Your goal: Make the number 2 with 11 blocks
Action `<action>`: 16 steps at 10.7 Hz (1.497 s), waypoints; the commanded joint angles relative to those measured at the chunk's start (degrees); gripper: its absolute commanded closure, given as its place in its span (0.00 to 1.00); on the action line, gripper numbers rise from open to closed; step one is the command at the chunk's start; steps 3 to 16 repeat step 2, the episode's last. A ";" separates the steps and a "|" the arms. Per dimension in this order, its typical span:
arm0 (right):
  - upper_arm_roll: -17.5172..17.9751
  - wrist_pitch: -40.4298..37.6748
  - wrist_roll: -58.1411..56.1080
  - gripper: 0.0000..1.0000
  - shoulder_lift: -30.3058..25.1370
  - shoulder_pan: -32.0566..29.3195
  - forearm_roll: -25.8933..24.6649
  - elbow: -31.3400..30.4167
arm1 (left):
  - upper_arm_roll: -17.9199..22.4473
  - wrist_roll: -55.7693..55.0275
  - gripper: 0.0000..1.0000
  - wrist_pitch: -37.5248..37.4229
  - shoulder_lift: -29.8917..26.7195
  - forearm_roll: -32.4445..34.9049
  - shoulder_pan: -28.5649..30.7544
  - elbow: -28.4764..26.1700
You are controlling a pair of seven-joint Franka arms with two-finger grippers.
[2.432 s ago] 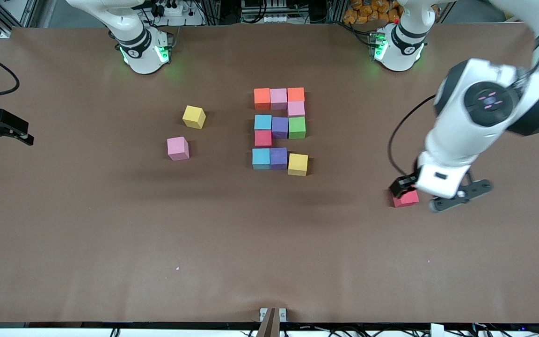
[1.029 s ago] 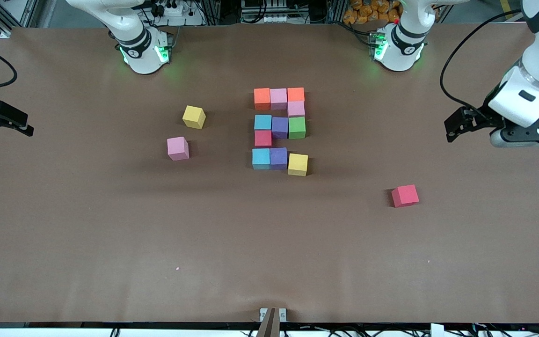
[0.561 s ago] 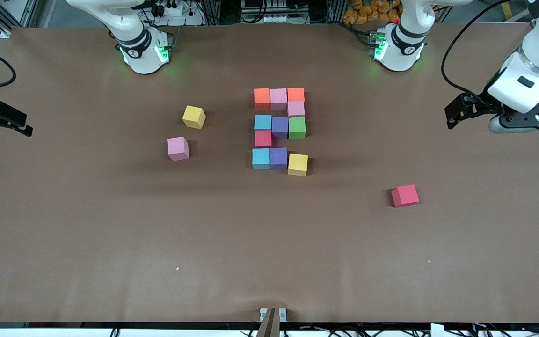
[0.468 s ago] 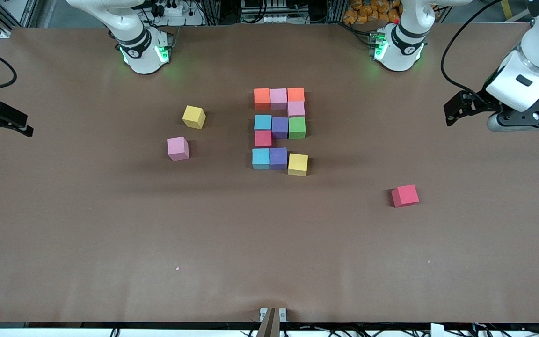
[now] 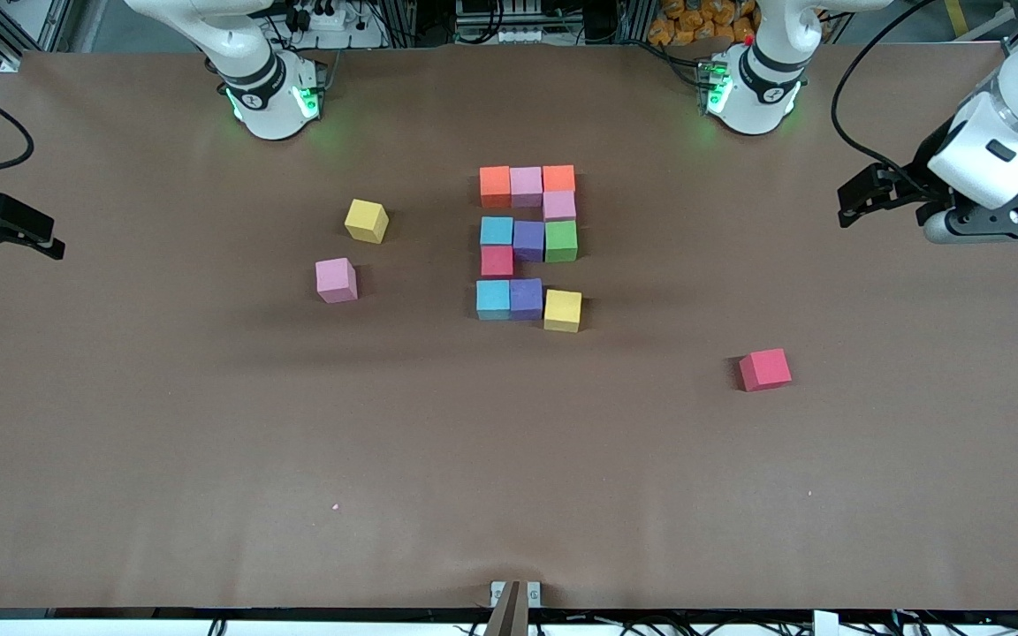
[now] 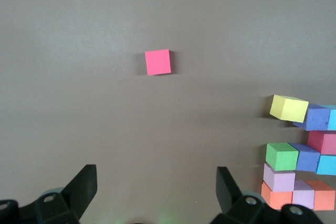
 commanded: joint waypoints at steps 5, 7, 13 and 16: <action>-0.18 -0.12 0.53 0.00 0.10 0.09 0.22 0.46 | 1.14 0.80 0.00 -1.66 -0.64 -0.96 -1.26 1.07; -0.18 -0.12 0.53 0.00 0.10 0.09 0.22 0.46 | 1.14 0.80 0.00 -1.66 -0.64 -0.96 -1.26 1.07; -0.18 -0.12 0.53 0.00 0.10 0.09 0.22 0.46 | 1.14 0.80 0.00 -1.66 -0.64 -0.96 -1.26 1.07; -0.18 -0.12 0.53 0.00 0.10 0.09 0.22 0.46 | 1.14 0.80 0.00 -1.66 -0.64 -0.96 -1.26 1.07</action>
